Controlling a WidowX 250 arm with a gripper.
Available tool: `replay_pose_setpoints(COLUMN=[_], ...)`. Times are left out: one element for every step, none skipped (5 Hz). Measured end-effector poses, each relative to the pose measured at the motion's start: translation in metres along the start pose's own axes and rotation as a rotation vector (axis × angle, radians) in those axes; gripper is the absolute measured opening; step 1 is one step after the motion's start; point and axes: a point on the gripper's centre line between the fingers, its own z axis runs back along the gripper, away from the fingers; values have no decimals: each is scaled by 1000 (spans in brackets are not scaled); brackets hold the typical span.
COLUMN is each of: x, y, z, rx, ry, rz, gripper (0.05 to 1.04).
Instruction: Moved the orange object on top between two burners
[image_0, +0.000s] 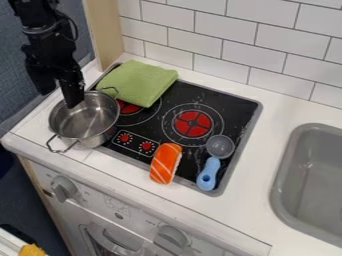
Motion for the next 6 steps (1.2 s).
replay_pose_setpoints(x=[-2,4,4,0,-1,1], y=[-4,-47,-89,-134,-162,-177], z=[-8,13,40,32,10,-1], rx=[-22,-56,-22,-54,-57,-42], ry=[20,-18,-78,-49,26,55], rz=[-3,-73,-169,-232,-188,-120], gripper=[1000,1000,1000,1000,1000,1000])
